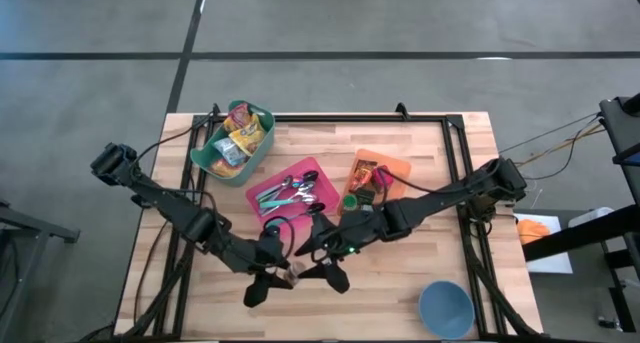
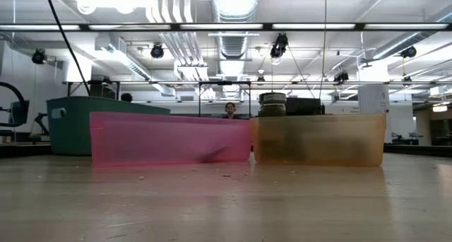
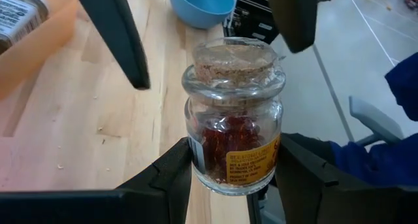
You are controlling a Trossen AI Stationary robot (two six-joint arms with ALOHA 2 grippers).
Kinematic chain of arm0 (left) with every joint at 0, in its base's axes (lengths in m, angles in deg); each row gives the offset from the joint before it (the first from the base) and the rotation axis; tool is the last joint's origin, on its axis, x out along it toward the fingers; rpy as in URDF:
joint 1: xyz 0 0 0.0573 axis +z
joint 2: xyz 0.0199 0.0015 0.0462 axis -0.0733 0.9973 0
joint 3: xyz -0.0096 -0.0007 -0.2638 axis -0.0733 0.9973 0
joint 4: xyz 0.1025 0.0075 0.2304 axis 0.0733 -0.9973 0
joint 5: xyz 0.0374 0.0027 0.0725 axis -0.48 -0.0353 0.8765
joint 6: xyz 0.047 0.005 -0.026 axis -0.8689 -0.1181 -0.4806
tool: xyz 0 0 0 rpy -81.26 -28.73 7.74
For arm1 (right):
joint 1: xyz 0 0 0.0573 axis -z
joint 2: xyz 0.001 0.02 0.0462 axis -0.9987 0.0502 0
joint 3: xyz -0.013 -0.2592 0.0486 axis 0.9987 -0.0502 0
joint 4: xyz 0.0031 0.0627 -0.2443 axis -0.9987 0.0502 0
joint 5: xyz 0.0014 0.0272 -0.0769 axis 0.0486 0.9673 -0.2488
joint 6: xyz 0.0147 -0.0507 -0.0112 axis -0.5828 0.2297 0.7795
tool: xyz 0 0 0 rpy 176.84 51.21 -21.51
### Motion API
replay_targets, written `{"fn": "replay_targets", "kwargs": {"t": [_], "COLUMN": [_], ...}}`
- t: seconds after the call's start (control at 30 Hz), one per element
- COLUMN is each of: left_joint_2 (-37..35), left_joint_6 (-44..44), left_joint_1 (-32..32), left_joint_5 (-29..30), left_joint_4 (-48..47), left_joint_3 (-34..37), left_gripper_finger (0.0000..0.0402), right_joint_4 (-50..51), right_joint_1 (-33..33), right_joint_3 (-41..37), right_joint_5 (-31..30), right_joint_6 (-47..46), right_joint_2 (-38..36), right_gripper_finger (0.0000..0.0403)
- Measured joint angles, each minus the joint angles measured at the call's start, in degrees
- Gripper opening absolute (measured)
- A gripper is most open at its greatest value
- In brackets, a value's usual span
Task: Pick & Place Food Item
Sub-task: Put the brown seasoning bottle into the orange bin
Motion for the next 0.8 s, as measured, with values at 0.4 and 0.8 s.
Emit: {"fn": "replay_targets", "kwargs": {"t": [0.4,0.8], "left_joint_2": [0.0,0.1], "left_joint_6": [-0.7,-0.6], "left_joint_1": [2.3,3.7], "left_joint_5": [-3.2,-5.1], "left_joint_4": [-0.2,-0.4], "left_joint_3": [0.0,0.1], "left_gripper_finger": [0.0168,0.0168], "right_joint_4": [0.5,0.3], "right_joint_1": [0.3,1.1], "right_joint_3": [0.0,0.0], "right_joint_5": [0.2,0.2], "right_joint_6": [-0.5,-1.3], "right_joint_2": [0.8,1.4], "right_gripper_finger": [0.0275,0.0275]}}
